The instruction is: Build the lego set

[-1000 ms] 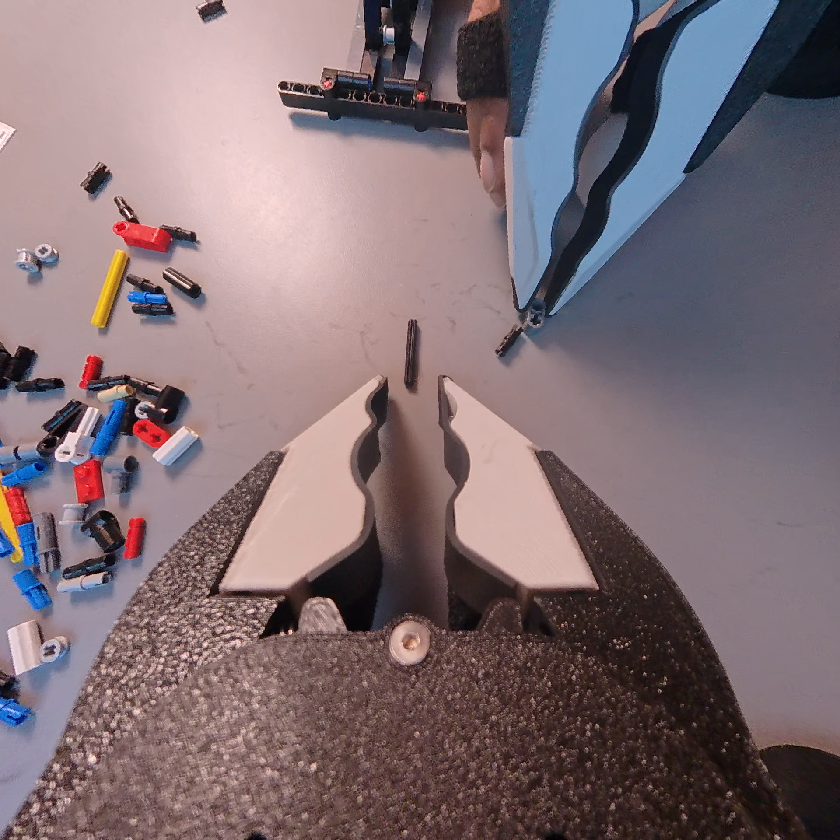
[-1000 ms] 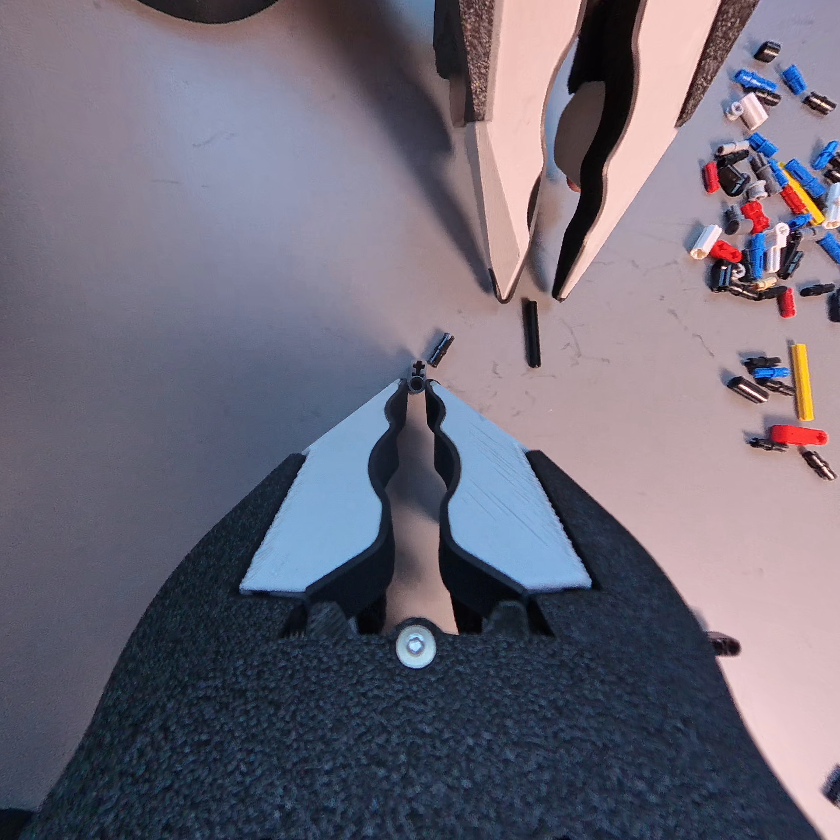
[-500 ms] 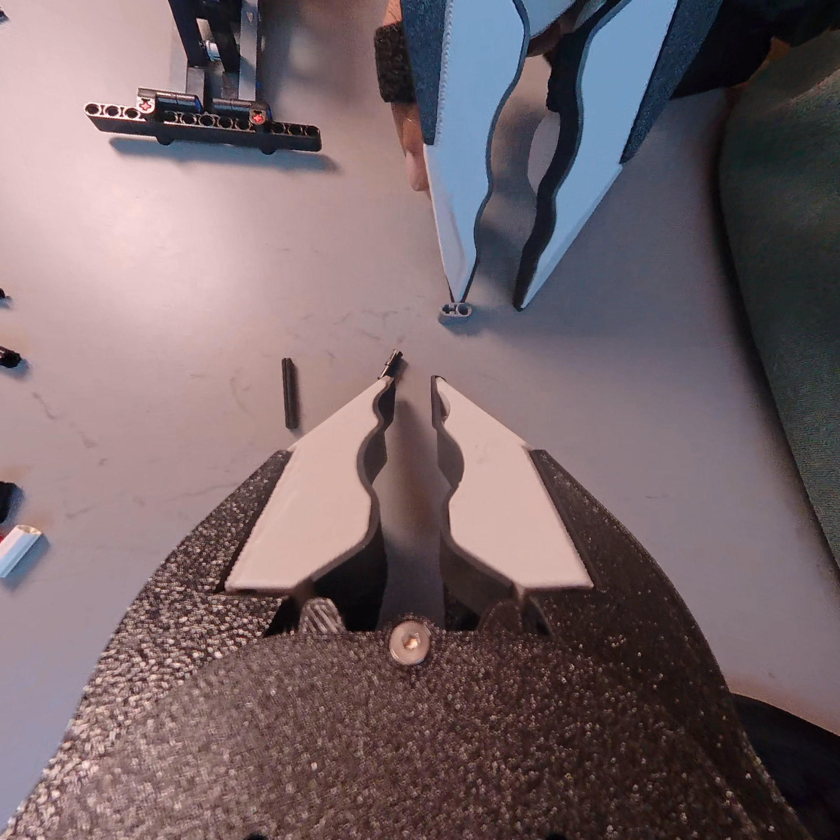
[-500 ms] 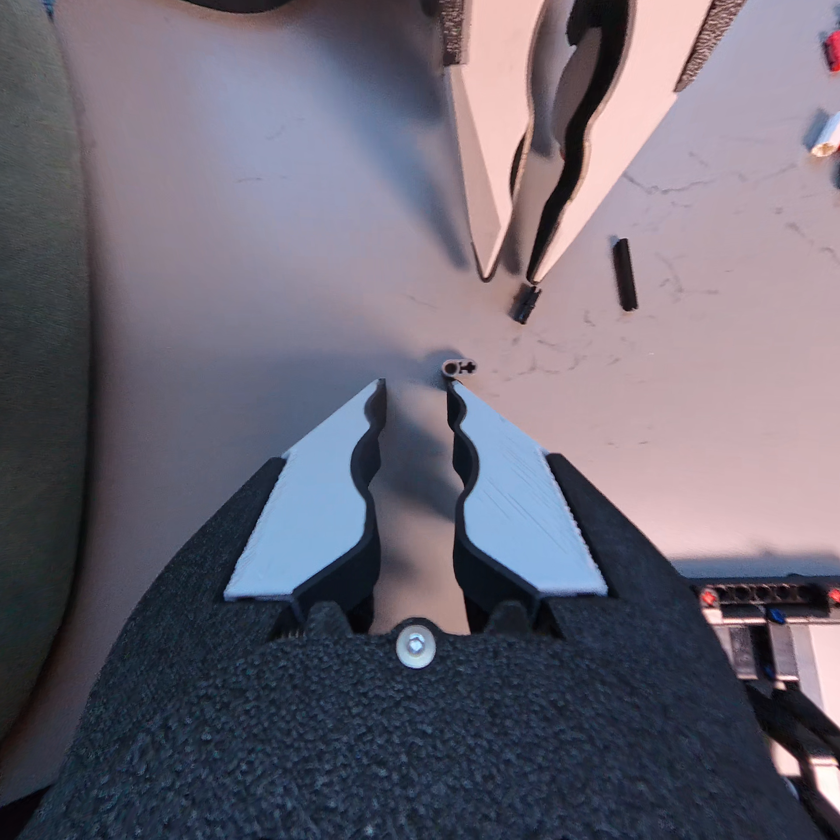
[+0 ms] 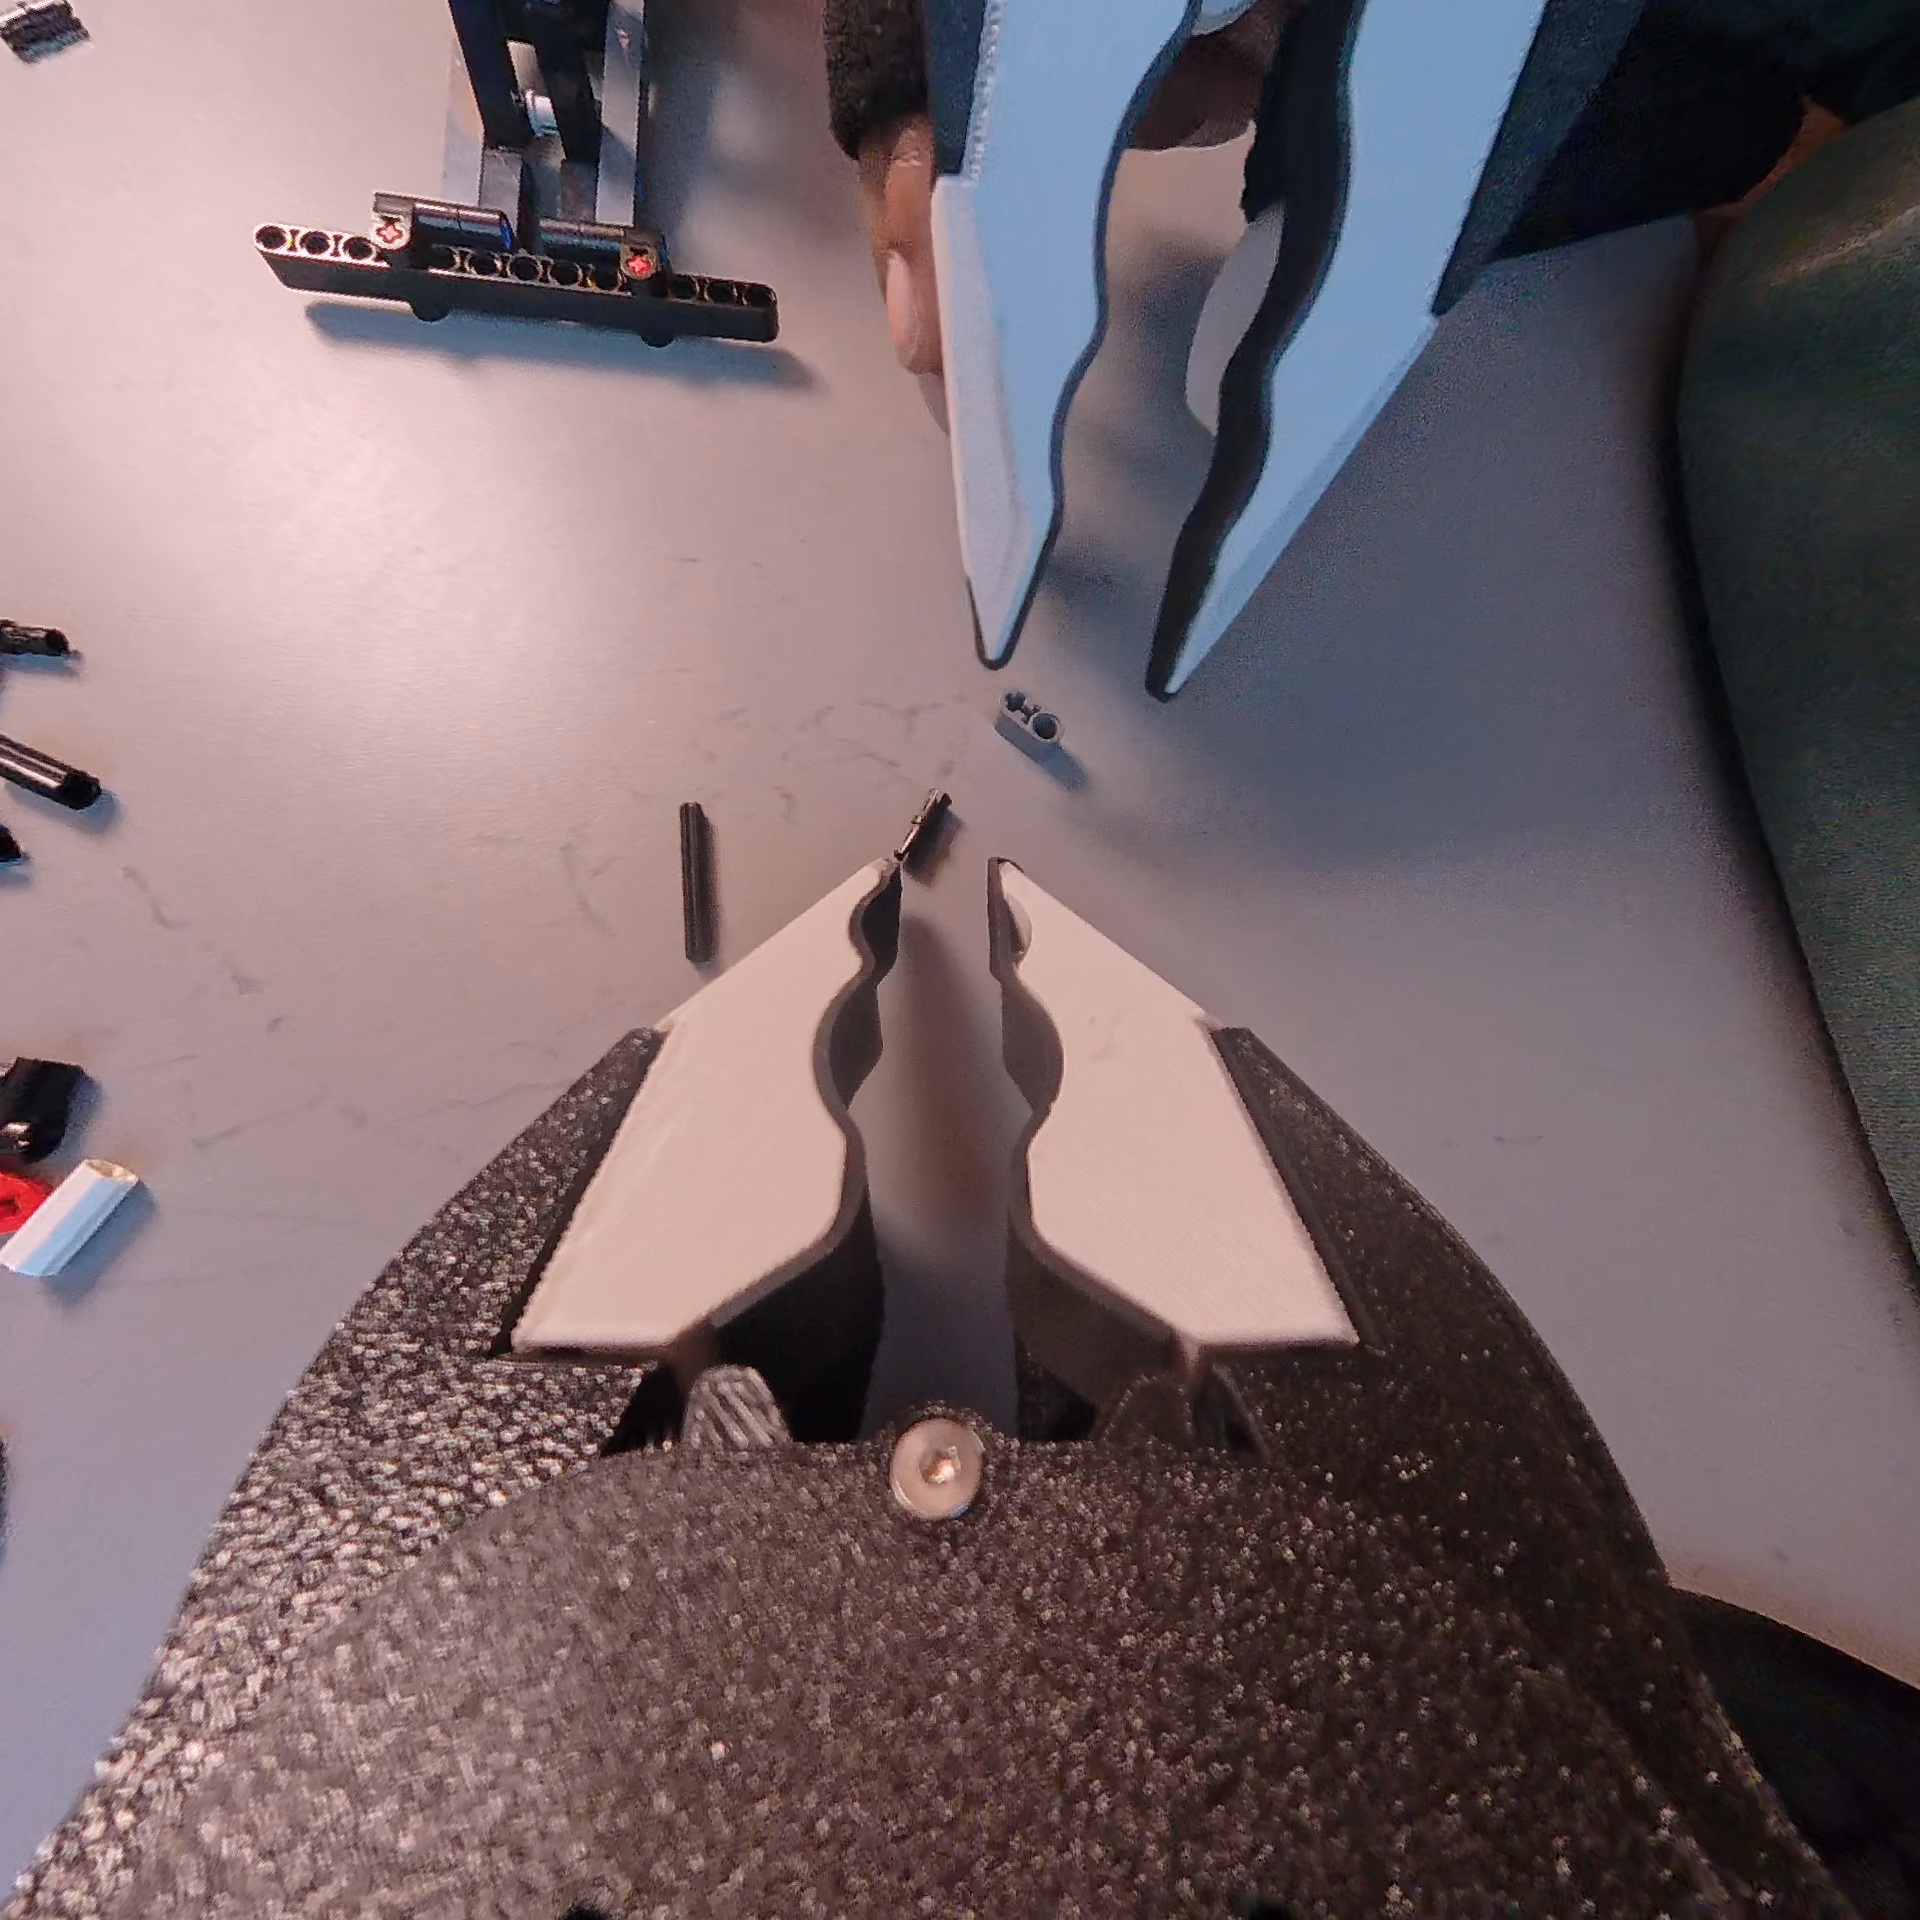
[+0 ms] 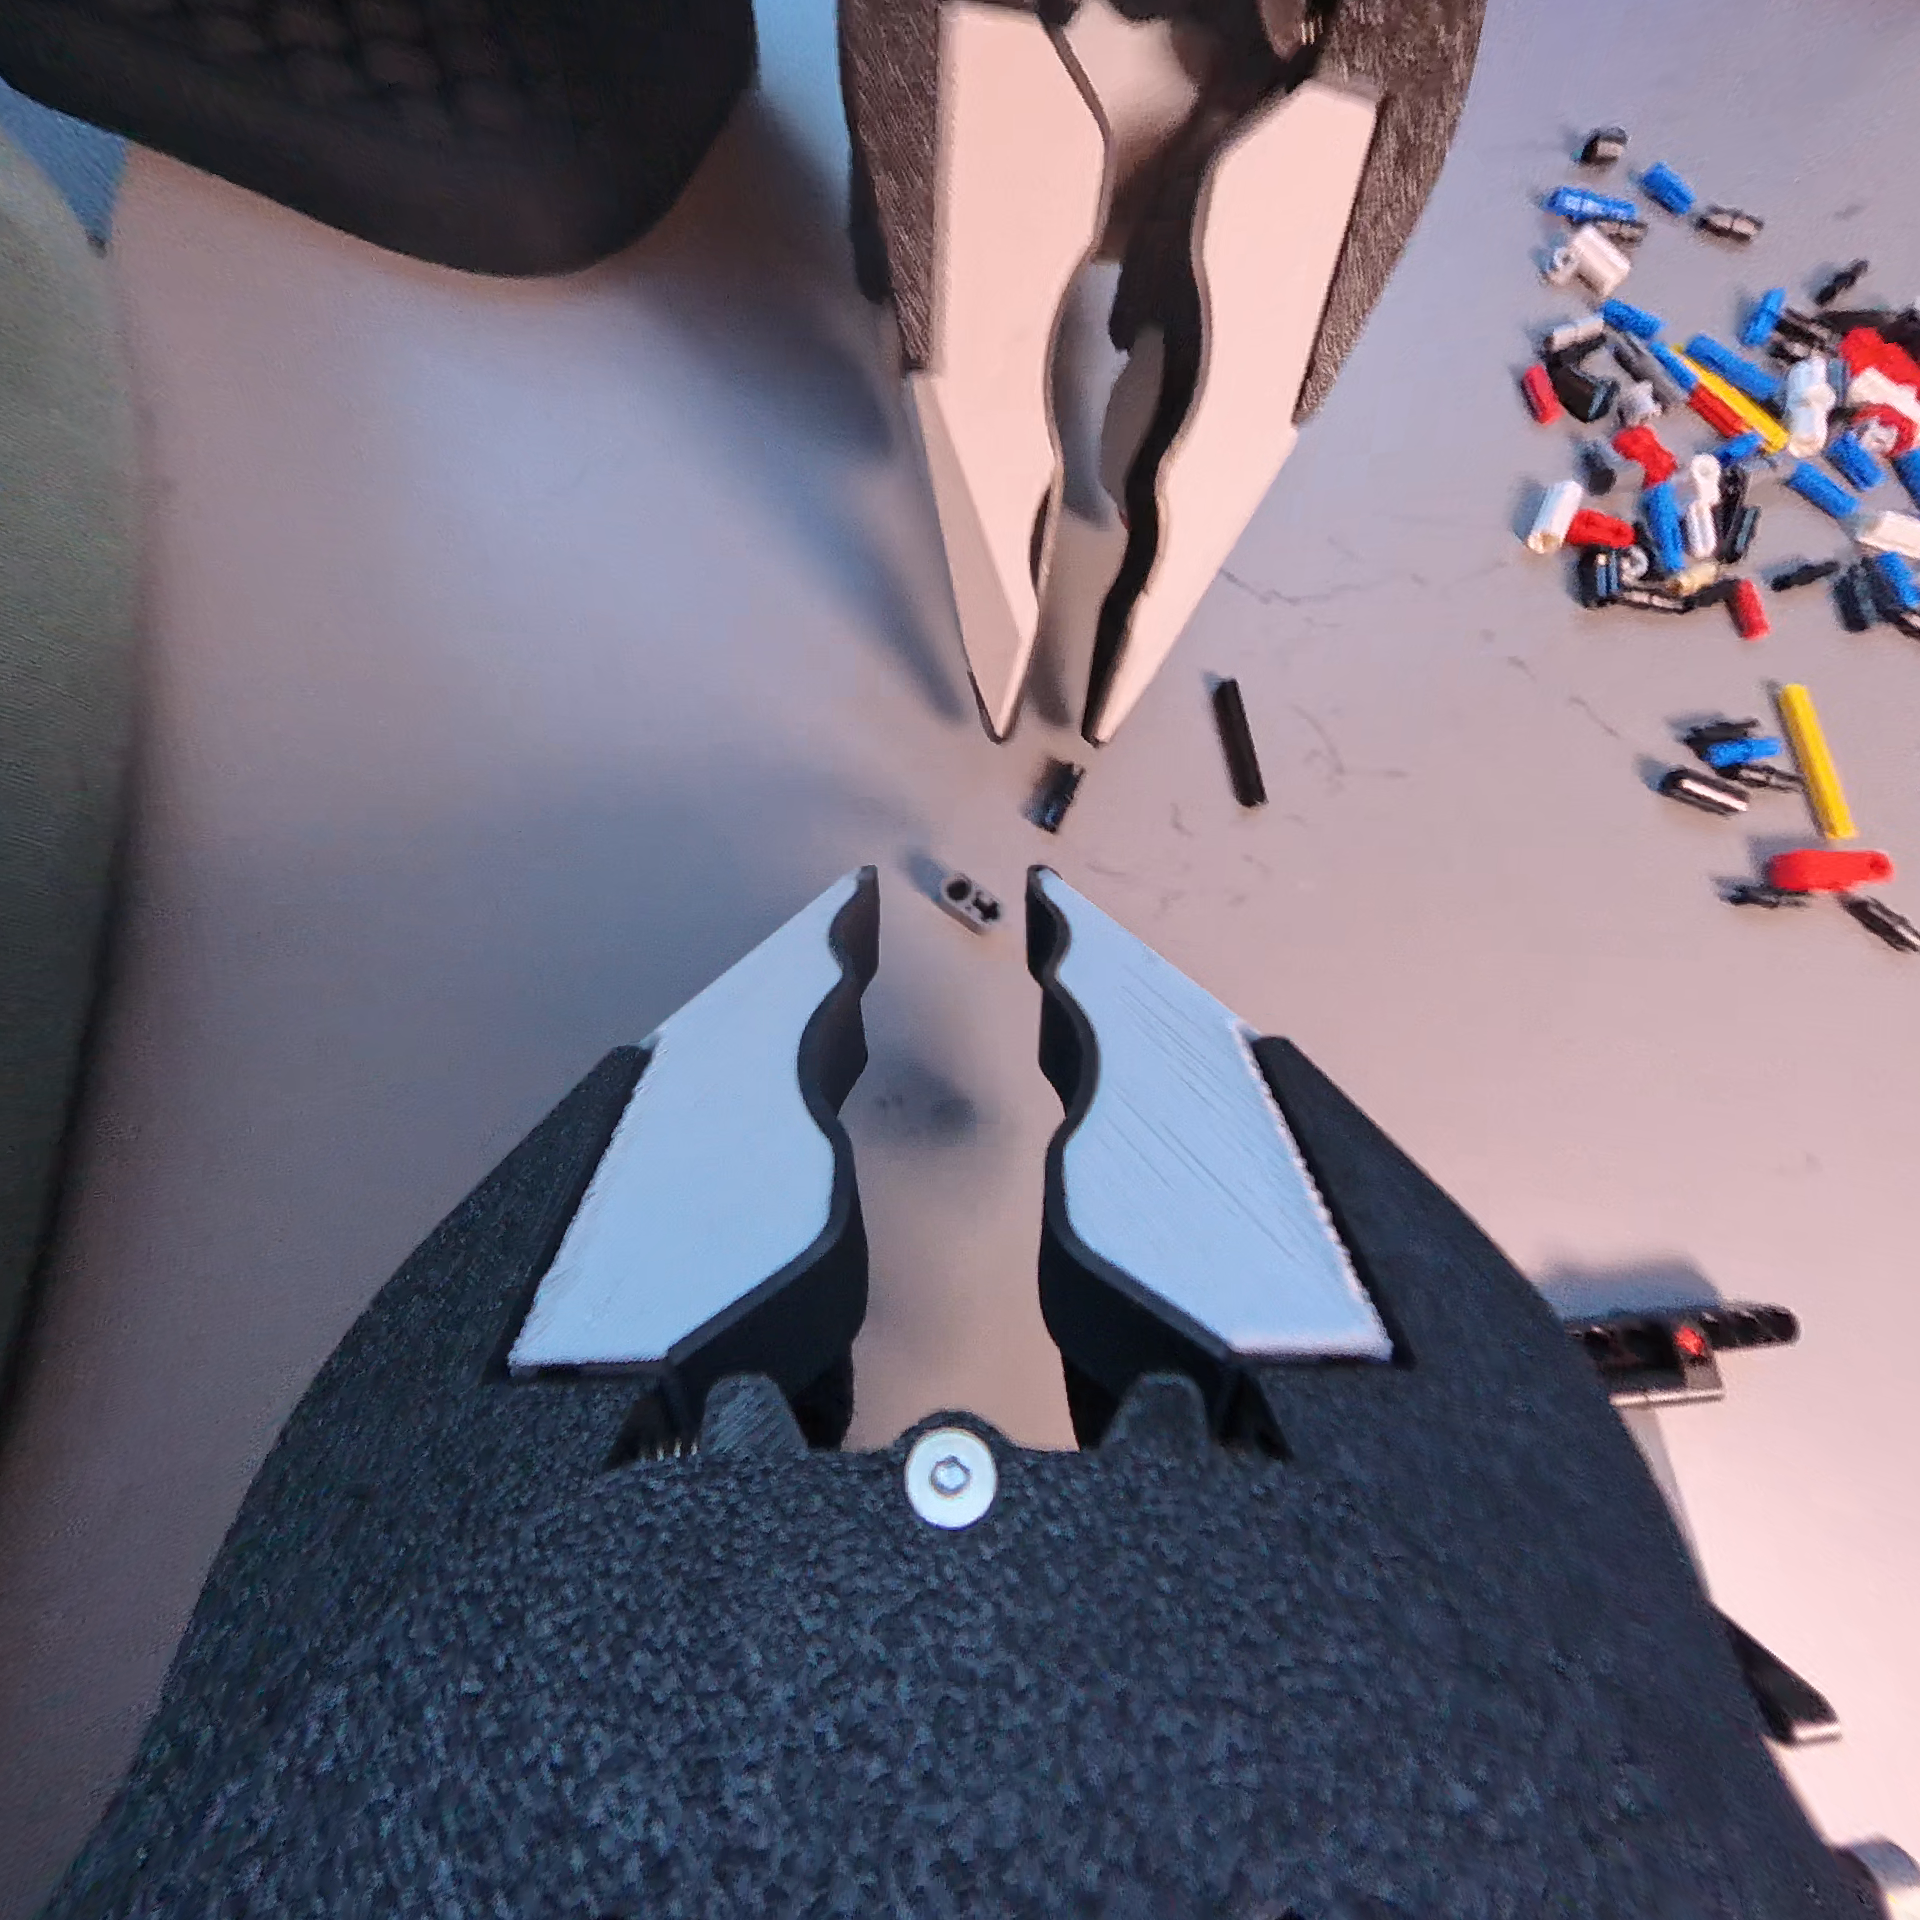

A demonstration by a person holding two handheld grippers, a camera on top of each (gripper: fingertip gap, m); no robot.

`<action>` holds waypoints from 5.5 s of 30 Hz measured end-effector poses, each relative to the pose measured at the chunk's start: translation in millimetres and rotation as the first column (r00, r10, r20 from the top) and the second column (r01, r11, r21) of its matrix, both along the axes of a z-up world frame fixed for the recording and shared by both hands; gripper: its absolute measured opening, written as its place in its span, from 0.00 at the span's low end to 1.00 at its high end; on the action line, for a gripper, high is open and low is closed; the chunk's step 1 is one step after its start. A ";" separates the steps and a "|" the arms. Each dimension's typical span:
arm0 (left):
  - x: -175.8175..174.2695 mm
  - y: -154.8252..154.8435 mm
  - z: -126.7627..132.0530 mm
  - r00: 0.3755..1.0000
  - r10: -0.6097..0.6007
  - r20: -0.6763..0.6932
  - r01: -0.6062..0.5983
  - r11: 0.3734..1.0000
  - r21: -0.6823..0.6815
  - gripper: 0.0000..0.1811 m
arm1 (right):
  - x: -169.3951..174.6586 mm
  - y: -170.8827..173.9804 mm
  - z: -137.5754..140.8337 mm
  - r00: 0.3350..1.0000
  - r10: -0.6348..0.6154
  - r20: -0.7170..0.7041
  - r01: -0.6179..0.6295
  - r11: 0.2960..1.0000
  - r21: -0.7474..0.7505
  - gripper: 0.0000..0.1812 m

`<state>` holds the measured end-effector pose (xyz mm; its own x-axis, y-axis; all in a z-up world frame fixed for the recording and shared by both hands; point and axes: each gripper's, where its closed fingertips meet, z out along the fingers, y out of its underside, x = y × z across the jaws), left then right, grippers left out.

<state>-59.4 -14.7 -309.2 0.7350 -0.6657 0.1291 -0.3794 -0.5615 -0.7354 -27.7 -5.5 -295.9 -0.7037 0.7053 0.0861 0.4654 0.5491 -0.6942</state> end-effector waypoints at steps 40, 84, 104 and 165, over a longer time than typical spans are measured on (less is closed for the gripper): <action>-39.8 23.2 -6.3 0.974 0.204 -0.094 -0.199 0.978 0.058 0.11 | -10.7 14.0 -13.9 0.987 -0.158 0.042 0.158 0.987 -0.012 0.11; 34.1 -10.9 125.9 0.820 -0.237 0.521 0.037 0.931 0.364 0.02 | 1.0 -12.3 115.2 0.844 -0.014 -0.535 -0.156 0.950 -0.271 0.03; 42.7 -15.6 118.0 0.811 -0.261 0.524 0.095 0.942 0.322 0.02 | 7.2 -21.1 111.4 0.838 0.046 -0.544 -0.194 0.956 -0.218 0.03; 27.0 12.8 -3.8 0.996 -0.001 -0.087 0.006 0.999 0.052 0.03 | -8.2 10.4 2.6 0.990 0.005 0.138 -0.011 0.999 0.039 0.02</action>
<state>-32.5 -1.9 -313.0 0.7396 -0.6724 0.0297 -0.4452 -0.5218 -0.7277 -35.9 4.9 -293.3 -0.7162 0.6977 0.0154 0.5510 0.5789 -0.6011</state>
